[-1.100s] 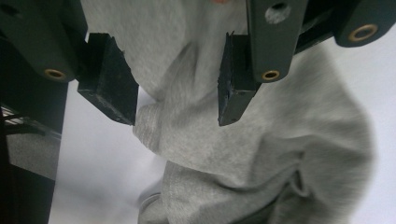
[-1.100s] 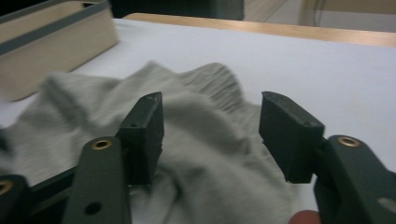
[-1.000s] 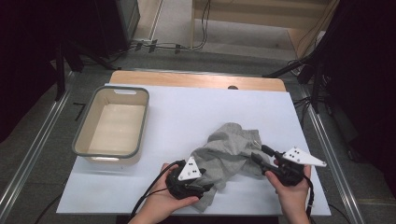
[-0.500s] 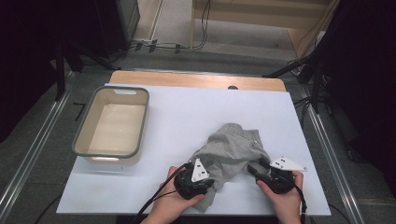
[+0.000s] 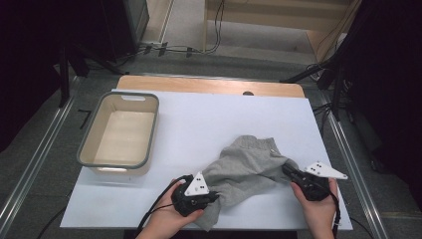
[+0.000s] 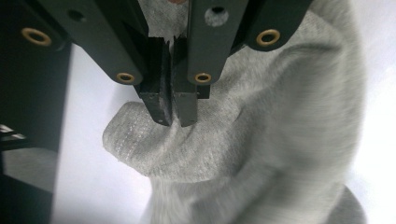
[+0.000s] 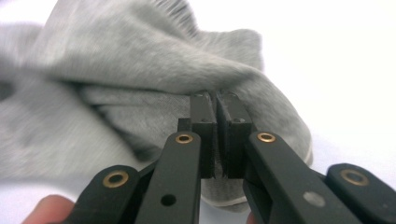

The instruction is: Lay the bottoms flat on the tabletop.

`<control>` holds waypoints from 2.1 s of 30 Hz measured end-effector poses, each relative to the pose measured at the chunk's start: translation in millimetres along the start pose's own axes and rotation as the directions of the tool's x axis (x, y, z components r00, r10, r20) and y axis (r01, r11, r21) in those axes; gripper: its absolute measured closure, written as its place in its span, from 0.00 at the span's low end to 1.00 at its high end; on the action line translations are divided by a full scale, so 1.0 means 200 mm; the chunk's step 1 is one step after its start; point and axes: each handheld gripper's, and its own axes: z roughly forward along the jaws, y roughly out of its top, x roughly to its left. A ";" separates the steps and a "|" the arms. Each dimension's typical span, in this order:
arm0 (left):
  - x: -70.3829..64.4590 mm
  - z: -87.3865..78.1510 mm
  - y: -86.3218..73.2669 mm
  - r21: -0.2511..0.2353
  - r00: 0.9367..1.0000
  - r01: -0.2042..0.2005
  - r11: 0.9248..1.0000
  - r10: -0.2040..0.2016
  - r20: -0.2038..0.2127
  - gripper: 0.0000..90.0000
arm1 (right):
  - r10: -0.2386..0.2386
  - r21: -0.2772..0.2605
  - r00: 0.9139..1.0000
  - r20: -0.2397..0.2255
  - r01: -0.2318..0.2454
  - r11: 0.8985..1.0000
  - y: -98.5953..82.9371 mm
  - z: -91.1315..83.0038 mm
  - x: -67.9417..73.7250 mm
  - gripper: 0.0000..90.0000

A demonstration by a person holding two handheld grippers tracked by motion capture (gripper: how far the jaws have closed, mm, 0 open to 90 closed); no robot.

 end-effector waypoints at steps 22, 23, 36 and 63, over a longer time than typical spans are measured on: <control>0.12 -0.18 0.07 -0.186 0.992 0.124 0.975 -0.123 0.017 0.45 | 0.064 -0.043 0.997 -0.043 -0.066 0.997 -0.07 -0.11 -0.08 0.46; 0.12 -0.18 0.07 -0.186 0.992 0.124 0.975 -0.123 0.017 0.44 | 0.064 -0.043 0.997 -0.043 -0.066 0.997 -0.07 -0.11 -0.08 0.46; 0.33 0.09 0.24 -0.156 0.970 0.205 0.966 -0.221 -0.097 0.43 | 0.078 0.087 0.997 0.013 -0.079 0.993 -0.14 0.03 -0.08 0.38; 0.40 0.26 0.20 -0.068 0.955 0.271 0.960 -0.277 -0.106 0.43 | 0.080 0.170 0.997 0.011 -0.081 0.982 -0.23 -0.21 -0.23 0.81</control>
